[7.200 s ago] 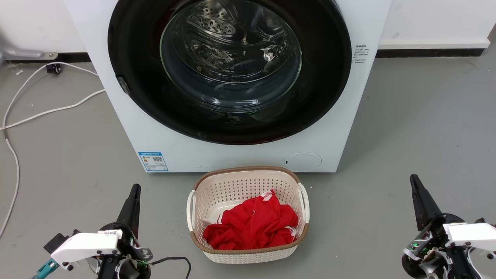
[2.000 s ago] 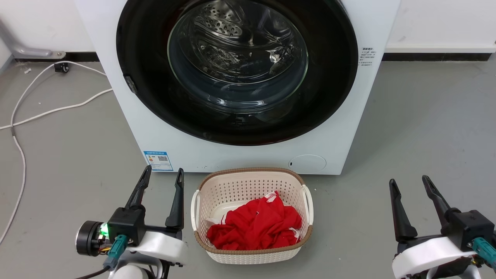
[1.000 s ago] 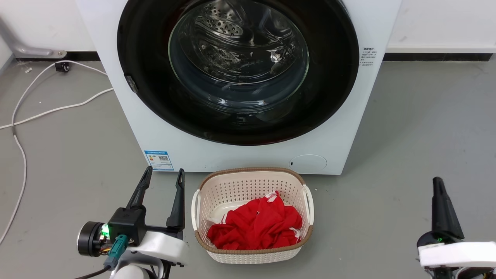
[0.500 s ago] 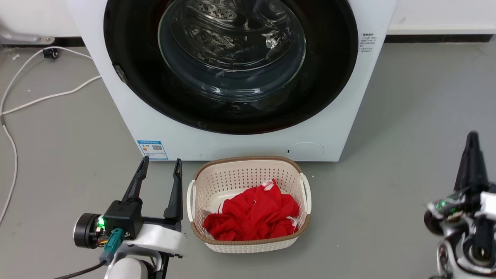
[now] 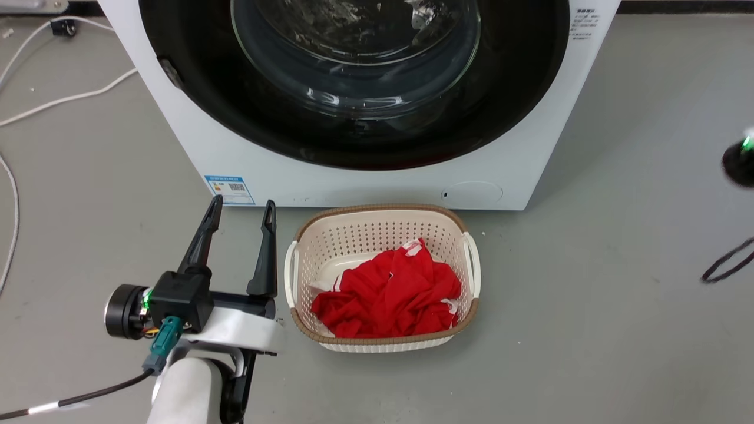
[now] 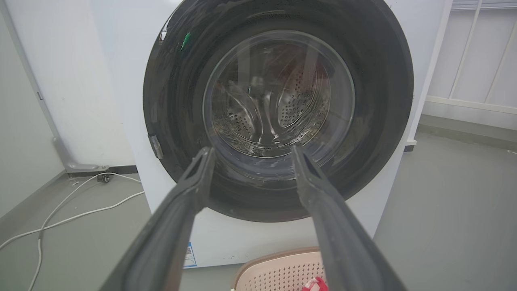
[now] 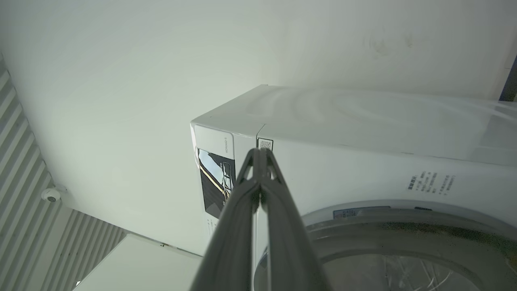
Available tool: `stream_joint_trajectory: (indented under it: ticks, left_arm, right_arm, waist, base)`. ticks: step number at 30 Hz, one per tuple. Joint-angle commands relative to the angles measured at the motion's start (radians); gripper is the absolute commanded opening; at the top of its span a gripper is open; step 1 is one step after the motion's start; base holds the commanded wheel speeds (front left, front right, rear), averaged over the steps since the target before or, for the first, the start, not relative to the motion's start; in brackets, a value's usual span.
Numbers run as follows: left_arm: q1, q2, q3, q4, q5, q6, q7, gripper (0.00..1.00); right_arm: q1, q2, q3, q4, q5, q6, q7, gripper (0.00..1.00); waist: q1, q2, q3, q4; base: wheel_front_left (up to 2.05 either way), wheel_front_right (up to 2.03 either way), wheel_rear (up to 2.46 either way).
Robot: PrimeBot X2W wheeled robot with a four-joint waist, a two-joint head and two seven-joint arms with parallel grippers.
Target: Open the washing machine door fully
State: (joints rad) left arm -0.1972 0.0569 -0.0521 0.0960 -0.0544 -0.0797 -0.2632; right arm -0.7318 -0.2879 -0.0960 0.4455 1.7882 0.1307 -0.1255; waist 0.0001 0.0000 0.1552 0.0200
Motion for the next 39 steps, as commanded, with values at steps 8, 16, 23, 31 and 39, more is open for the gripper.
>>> stream_joint_trajectory:
  ticks: [8, 16, 23, 31, 39]
  left_arm:
    - [-0.042, 0.001, 0.005, -0.015, -0.004, -0.005, -0.002, 1.00]
    - [-0.078, -0.001, 0.006, -0.028, -0.002, -0.012, -0.002, 1.00]
    - [-0.100, -0.002, 0.004, -0.039, -0.002, -0.016, -0.002, 1.00]
    - [-0.121, -0.005, -0.005, -0.045, -0.013, -0.018, -0.002, 1.00]
    - [-0.149, -0.006, -0.019, -0.051, -0.025, -0.014, -0.002, 1.00]
  right_arm:
    - [-0.325, -0.124, 0.158, 0.231, -0.062, 0.000, 0.090, 0.00]
    - [-0.610, -0.136, 0.361, 0.431, -0.191, 0.000, 0.258, 0.00]
    - [-0.763, -0.110, 0.501, 0.604, -0.301, 0.000, 0.432, 0.00]
    - [-0.849, -0.080, 0.569, 0.712, -0.369, 0.000, 0.533, 0.00]
    - [-0.898, -0.042, 0.596, 0.766, -0.399, 0.000, 0.567, 0.00]
  waist:
    - [-0.0001, 0.0000, 0.075, 0.019]
    - [-0.0001, 0.0000, 0.142, 0.036]
    - [-0.0001, 0.0000, 0.180, 0.058]
    - [-0.0001, 0.0000, 0.234, 0.078]
    - [-0.0001, 0.0000, 0.289, 0.092]
  base:
    - [0.00, 0.00, 0.00]
    - [0.00, 0.00, 0.00]
    - [0.00, 0.00, 0.00]
    - [0.00, 0.00, 0.00]
    - [0.00, 0.00, 0.00]
